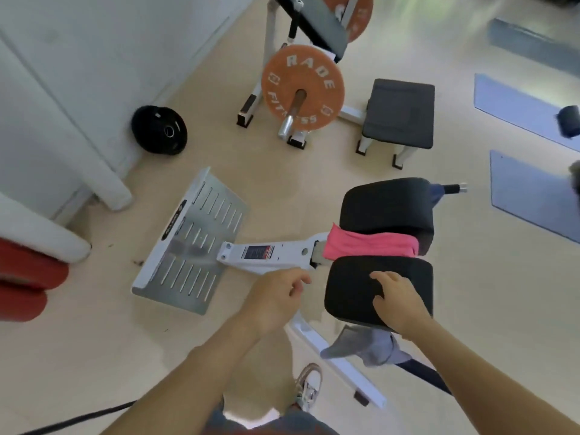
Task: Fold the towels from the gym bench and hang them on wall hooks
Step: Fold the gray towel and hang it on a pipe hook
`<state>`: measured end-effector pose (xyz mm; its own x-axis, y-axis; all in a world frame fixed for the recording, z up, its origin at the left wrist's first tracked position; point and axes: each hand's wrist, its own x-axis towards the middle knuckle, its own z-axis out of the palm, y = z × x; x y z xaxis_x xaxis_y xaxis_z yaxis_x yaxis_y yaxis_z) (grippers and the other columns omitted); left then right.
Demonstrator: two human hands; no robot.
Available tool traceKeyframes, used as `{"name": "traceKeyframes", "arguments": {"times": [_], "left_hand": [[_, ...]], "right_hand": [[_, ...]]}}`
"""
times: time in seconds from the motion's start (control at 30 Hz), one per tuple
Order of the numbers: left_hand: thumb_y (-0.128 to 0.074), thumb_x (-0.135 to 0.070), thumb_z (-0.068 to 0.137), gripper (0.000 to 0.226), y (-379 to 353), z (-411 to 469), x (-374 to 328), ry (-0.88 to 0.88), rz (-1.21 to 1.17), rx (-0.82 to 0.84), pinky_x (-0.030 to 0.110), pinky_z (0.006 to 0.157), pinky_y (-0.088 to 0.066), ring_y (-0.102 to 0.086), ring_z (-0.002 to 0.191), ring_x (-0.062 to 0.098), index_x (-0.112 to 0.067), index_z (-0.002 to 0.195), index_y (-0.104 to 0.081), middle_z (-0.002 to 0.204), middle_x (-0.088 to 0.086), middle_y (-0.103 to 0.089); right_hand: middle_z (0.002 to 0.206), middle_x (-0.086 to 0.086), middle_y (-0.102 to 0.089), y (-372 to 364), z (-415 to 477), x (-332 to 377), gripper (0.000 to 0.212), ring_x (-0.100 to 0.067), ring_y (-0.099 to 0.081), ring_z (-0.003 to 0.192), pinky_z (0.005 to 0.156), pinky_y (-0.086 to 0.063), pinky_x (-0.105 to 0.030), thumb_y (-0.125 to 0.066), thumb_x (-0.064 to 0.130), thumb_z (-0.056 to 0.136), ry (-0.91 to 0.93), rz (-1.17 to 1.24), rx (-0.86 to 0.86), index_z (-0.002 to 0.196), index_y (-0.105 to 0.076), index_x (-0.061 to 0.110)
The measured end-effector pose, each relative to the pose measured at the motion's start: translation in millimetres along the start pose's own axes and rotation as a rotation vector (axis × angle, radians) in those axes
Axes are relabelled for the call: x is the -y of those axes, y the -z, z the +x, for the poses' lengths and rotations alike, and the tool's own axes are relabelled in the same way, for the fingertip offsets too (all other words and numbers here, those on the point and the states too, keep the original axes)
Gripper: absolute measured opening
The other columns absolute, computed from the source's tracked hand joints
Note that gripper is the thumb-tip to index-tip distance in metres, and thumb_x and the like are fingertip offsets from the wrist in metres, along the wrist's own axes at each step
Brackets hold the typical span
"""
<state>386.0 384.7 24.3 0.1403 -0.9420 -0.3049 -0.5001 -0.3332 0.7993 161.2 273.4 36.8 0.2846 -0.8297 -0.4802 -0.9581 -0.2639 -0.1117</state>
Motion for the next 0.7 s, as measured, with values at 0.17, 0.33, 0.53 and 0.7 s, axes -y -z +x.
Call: {"name": "traceKeyframes", "arguments": {"times": [0.17,0.33,0.53,0.7], "left_hand": [[-0.046,-0.016,0.093,0.024,-88.1,26.0,-38.8,0.052,0.055,0.058,0.023,0.073,-0.047,-0.06,0.081,0.01,-0.024,0.1,-0.068,0.088,-0.01,-0.067],[-0.049,-0.017,0.088,0.022,-180.9,40.0,-56.2,0.1,0.226,0.273,0.033,0.08,-0.051,-0.061,0.088,0.019,-0.018,0.093,-0.071,0.094,-0.004,-0.069],[-0.051,-0.031,0.091,0.022,-287.8,38.0,-50.7,0.094,0.367,0.402,0.028,0.068,-0.044,-0.058,0.083,0.021,-0.021,0.101,-0.068,0.096,0.002,-0.069],[-0.056,-0.033,0.092,0.035,-342.4,44.3,-36.1,0.078,0.329,0.226,0.028,0.084,-0.051,-0.063,0.098,0.02,-0.025,0.125,-0.053,0.112,-0.001,-0.066]], "right_hand": [[0.143,-0.01,-0.04,-13.8,10.9,-103.4,0.057,-0.034,-0.039,0.129,0.106,-0.037,-0.046,-0.056,0.022,0.088,-0.133,0.192,-0.08,0.142,-0.036,0.017],[0.112,-0.011,-0.059,-47.0,-0.7,-172.9,0.027,-0.026,-0.056,0.097,0.082,-0.046,-0.038,-0.059,0.016,0.085,-0.389,0.664,0.04,0.109,-0.049,0.008],[0.128,-0.004,-0.06,-108.2,-17.0,-218.6,0.04,-0.024,-0.057,0.112,0.095,-0.045,-0.032,-0.05,0.012,0.087,-0.332,0.466,0.303,0.126,-0.056,0.018],[0.134,0.005,-0.053,-144.6,-24.3,-208.6,0.058,-0.025,-0.052,0.113,0.094,-0.042,-0.048,-0.051,0.024,0.092,-0.103,0.109,0.244,0.142,-0.025,0.037]]}}
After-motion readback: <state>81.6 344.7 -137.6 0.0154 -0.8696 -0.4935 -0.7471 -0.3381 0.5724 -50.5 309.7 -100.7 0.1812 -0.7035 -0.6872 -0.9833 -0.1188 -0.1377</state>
